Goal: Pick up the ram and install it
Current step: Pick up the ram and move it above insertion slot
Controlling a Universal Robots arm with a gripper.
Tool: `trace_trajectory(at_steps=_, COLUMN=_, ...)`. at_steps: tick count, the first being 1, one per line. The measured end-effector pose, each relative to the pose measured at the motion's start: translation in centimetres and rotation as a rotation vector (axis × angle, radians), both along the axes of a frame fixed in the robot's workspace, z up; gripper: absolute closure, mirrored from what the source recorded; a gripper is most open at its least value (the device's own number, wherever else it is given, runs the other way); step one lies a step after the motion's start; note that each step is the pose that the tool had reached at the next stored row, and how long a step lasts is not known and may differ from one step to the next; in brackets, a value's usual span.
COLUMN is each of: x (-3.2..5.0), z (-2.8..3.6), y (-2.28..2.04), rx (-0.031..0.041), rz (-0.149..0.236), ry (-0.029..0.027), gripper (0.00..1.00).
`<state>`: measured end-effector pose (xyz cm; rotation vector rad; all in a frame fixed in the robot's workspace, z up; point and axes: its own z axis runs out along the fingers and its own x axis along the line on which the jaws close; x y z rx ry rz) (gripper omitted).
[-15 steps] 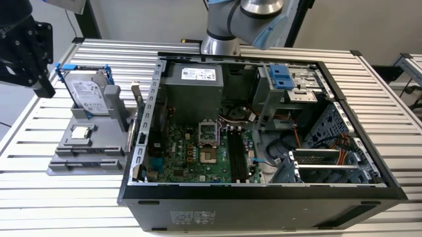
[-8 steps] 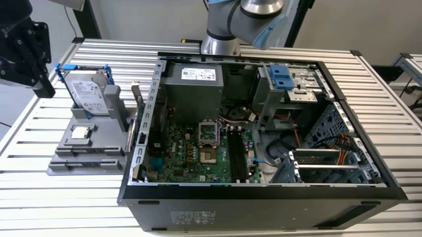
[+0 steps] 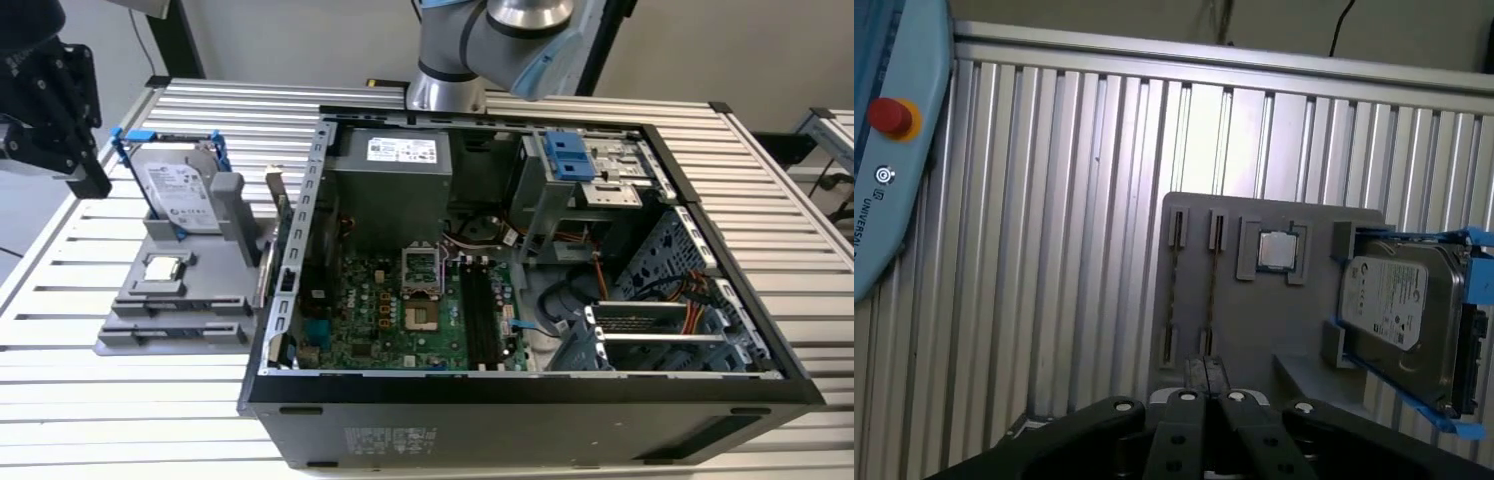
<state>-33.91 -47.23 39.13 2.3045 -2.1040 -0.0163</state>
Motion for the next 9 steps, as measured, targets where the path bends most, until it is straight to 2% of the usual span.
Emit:
trace_trajectory(at_steps=3, x=0.0, z=0.0, y=0.0, rx=0.0001, rz=0.001, ry=-0.0001, gripper=1.0)
trace_trajectory(at_steps=4, x=0.0, z=0.0, y=0.0, rx=0.0001, rz=0.001, ry=0.0, gripper=0.0)
trace_trajectory(at_steps=9, x=0.0, z=0.0, y=0.0, rx=0.0001, rz=0.003, ry=0.0, gripper=0.0)
